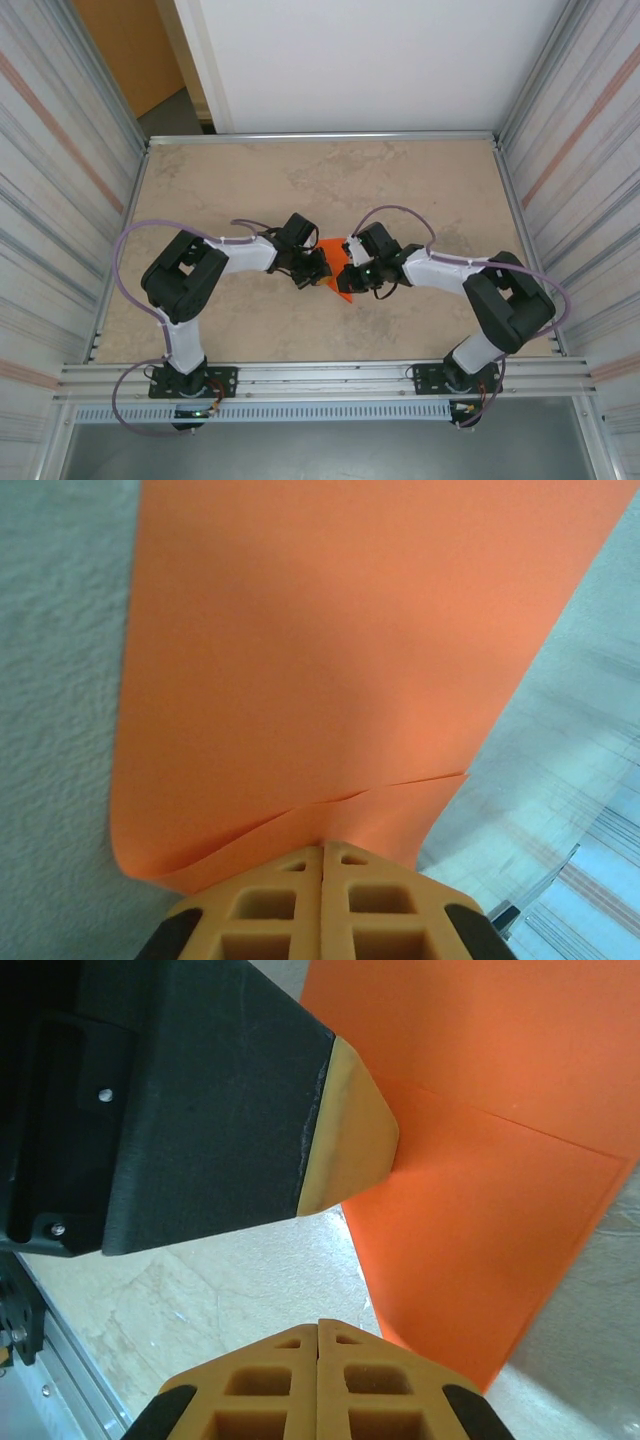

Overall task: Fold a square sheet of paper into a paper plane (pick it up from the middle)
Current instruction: Third fold the triangle at the center of the table.

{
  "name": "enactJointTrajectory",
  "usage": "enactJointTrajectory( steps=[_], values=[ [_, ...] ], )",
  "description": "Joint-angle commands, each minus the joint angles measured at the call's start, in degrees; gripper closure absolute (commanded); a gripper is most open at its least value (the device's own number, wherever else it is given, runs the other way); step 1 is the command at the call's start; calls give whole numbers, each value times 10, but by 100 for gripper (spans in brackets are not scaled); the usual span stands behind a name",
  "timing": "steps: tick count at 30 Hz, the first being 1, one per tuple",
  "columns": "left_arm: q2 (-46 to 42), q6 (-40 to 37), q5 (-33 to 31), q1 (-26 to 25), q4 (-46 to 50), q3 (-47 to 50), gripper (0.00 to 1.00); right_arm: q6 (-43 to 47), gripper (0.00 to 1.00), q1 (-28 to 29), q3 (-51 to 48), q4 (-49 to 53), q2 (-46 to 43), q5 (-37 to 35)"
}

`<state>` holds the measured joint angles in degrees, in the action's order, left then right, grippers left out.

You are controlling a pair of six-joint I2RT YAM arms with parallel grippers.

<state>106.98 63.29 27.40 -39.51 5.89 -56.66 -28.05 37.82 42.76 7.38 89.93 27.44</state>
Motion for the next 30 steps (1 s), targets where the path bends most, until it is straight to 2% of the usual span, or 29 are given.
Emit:
enactJointTrajectory(
  steps=[1, 30],
  values=[
    [25, 1, -31, 0, 47, 24, 98, -4, 96, 1, 14, -15, 17, 17],
    [35, -5, -39, 11, 72, 28, 98, 18, 98, -4, 20, 17, 75, -18]
  ],
)
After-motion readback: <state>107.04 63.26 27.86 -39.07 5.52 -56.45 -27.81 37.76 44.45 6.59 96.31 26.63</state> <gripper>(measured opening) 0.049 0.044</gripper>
